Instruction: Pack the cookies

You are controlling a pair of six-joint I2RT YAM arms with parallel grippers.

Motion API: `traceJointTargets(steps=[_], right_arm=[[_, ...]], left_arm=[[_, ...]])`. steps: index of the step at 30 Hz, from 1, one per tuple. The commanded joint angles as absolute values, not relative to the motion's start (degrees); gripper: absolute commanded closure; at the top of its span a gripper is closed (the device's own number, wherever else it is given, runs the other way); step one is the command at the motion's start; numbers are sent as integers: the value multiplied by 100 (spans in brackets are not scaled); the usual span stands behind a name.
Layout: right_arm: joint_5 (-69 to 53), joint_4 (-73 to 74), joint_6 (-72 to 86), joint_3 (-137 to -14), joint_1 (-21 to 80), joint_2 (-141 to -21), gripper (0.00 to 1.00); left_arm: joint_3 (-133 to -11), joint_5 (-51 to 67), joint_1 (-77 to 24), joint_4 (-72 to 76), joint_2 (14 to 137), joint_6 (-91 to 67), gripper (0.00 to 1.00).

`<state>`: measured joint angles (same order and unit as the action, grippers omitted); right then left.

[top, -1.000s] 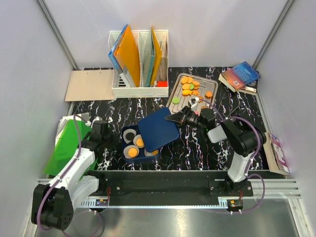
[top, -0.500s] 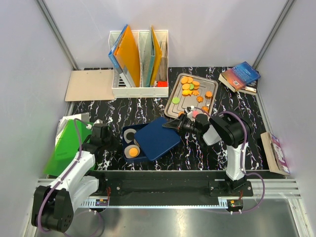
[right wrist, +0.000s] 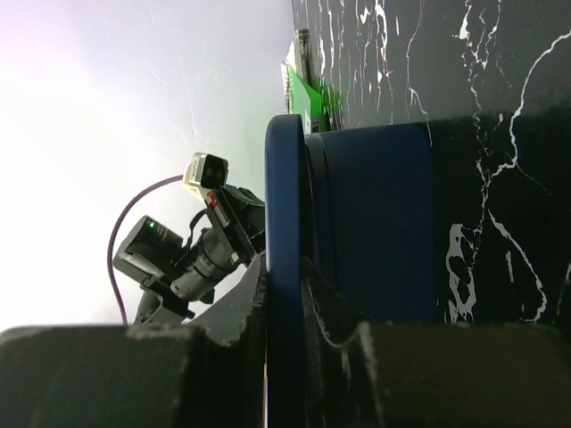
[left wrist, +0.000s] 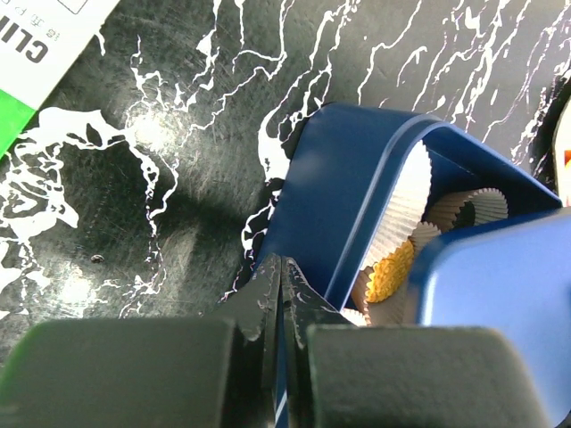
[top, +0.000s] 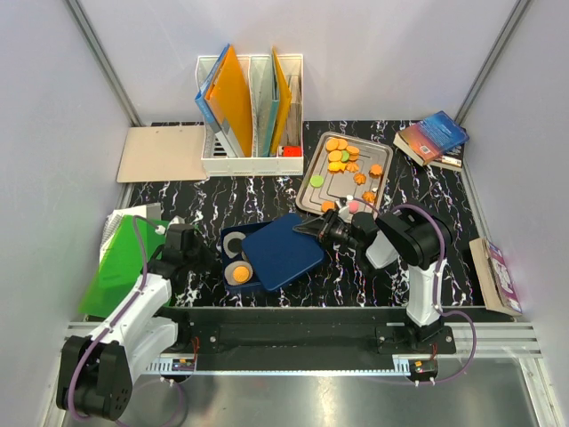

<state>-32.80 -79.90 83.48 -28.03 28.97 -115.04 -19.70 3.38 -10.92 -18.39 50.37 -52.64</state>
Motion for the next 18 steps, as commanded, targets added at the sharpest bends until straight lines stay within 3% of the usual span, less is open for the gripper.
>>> traceJointTargets(steps=[1,18], right_arm=[[-2682,-8974,8095,-2768,3041,-11417,100],[-2259,-8965,7963,-3445,3612,-12146,100]], left_arm=[[-1934,545,-1125,-1485,4896,-5379,98],[-1872,677,-1134,-1327,4975,-5414,99]])
